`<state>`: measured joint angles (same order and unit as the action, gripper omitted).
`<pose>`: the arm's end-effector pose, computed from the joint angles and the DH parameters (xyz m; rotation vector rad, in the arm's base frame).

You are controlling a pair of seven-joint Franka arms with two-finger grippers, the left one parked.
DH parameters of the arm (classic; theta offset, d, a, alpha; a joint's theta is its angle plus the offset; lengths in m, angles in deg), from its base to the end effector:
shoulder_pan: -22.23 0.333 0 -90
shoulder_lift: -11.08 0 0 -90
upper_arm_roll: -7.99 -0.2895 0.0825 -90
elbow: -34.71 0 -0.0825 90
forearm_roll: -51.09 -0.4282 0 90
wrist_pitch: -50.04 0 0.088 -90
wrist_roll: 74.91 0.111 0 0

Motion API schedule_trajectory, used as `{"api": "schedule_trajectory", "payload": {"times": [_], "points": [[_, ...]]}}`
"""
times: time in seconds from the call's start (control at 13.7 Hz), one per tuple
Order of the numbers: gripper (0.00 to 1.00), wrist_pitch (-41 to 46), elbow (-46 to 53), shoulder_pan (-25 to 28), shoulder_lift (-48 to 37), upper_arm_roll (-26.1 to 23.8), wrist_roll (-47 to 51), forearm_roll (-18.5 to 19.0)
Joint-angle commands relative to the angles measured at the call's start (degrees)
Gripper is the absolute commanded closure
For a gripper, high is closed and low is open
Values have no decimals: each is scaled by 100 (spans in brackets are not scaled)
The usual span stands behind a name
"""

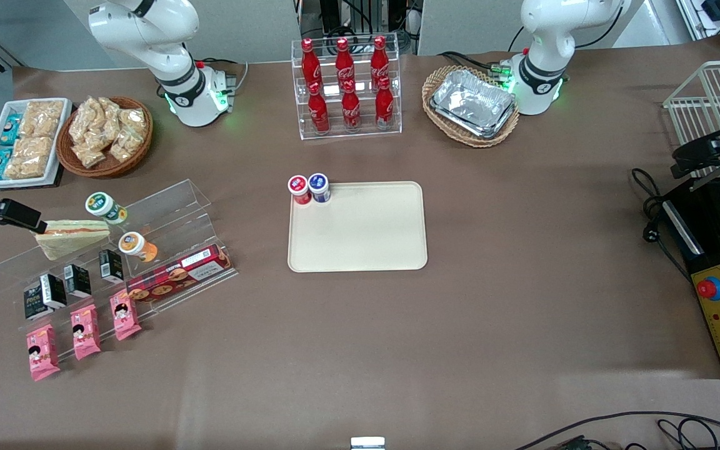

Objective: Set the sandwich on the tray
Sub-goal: 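Move the right gripper down toward the wrapped sandwich on the acrylic rack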

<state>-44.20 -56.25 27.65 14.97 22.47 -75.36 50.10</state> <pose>0.6151 -0.0922 0.5516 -3.1316 0.2371 0.0132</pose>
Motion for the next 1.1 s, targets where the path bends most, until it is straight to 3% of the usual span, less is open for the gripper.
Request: {"api": "schedule_trajectory", "payload": {"times": [0.0,0.51,1.02], "points": [[0,81,16,-15,-29,2,839,-59],[0,239,42,-41,-64,63,3663,-59],[0,424,-211,-24,-108,916,3911,-76]]}}
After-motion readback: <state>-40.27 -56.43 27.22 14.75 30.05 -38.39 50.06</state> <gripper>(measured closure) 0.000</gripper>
